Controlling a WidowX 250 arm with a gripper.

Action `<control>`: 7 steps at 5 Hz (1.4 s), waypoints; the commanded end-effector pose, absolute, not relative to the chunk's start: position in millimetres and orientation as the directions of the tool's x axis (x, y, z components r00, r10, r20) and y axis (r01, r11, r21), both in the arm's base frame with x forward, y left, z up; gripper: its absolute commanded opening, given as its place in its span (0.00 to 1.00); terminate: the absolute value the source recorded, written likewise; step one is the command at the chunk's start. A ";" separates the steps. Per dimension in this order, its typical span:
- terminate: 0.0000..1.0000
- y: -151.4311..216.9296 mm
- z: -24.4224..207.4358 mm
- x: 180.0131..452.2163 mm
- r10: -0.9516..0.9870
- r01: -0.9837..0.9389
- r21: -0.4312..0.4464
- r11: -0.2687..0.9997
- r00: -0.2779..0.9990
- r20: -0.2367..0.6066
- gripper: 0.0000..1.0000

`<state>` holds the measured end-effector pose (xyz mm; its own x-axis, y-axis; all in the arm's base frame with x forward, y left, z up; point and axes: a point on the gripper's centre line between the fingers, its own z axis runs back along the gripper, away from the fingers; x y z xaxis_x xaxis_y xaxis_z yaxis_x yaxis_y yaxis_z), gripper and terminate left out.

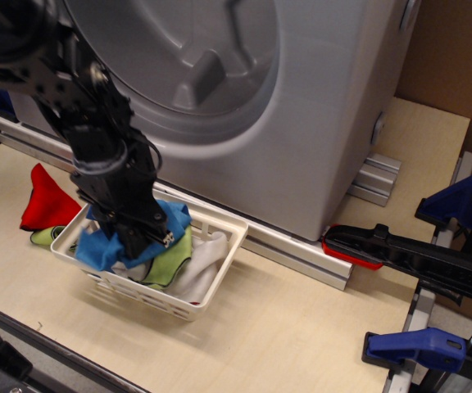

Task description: Take clothes out of laundry machine

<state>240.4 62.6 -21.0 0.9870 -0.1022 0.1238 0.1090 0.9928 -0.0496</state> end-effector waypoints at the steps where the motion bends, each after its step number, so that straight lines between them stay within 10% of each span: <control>1: 0.00 67.3 -7.2 265.8 -0.101 0.110 -0.041 0.993 0.978 0.183 0.00; 2: 0.00 70.6 -0.8 261.7 -0.066 0.067 -0.010 0.998 0.990 0.123 1.00; 6: 0.00 96.0 103.5 232.4 0.073 -0.081 0.062 0.995 0.989 0.127 1.00; 7: 1.00 96.0 103.5 232.4 0.073 -0.081 0.062 0.995 0.989 0.127 1.00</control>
